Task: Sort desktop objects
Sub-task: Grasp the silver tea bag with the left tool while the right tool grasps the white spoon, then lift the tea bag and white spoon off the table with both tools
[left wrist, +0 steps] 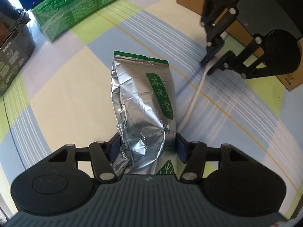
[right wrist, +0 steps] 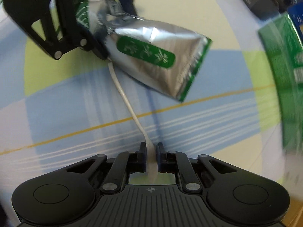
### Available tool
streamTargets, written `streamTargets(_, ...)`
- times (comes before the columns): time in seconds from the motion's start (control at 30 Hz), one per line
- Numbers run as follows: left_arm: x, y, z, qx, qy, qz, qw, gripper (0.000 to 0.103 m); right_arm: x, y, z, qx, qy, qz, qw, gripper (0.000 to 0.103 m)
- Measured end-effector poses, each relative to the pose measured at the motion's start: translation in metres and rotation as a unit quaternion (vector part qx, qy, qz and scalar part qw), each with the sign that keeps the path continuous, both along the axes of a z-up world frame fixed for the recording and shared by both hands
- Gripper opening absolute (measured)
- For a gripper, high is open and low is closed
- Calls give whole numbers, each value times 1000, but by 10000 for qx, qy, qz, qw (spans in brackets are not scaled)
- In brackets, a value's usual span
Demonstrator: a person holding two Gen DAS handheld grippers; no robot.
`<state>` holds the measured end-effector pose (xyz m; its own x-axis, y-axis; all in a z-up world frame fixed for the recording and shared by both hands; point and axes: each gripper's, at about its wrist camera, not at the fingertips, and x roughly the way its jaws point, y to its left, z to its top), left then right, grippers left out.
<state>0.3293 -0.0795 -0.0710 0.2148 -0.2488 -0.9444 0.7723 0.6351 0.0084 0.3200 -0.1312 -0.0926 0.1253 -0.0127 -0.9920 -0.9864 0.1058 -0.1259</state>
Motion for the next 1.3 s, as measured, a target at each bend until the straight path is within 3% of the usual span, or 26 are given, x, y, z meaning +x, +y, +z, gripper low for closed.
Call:
streamTargets(0.17,-37,6,3,132,63,282,9995,50,-32,-12,10,153,150,-704,9973,7)
streamTargets(0.37,-91,20,8,109,127,824,9965,50,-66,-37,24,467,230,-1818,9820,7)
streamTargets(0.5,-122,21,10,85,237,1093,9937,49,-77,-63,32,950,848,-3000,9454,7)
streamTargets(0.63,-153,23,15,-73,219,1428,9895,49,-107,-87,24,1313,1322,-3588,9146,7)
streamTargets(0.77,-182,21,19,-126,50,1718,9850,49,-118,-96,18,1798,1328,-3912,8927,8)
streamTargets(0.83,-192,18,20,-113,-78,1837,9829,49,-130,-102,20,2009,1044,-3917,8918,10)
streamTargets(0.87,-197,16,20,-95,-169,1883,9819,49,-130,-103,19,2137,891,-3913,8907,17)
streamTargets(0.97,-210,16,24,-217,-406,2060,9775,51,-160,-117,23,2393,448,-3938,8864,54)
streamTargets(1.1,-223,22,30,-469,-772,2192,9715,67,-180,-108,10,2498,-32,-3681,8956,56)
streamTargets(1.23,-228,33,31,-772,-935,2392,9634,72,-195,-96,1,2428,-390,-3243,9134,56)
streamTargets(1.3,-229,38,31,-913,-957,2485,9596,73,-202,-104,-2,2400,-538,-3191,9153,56)
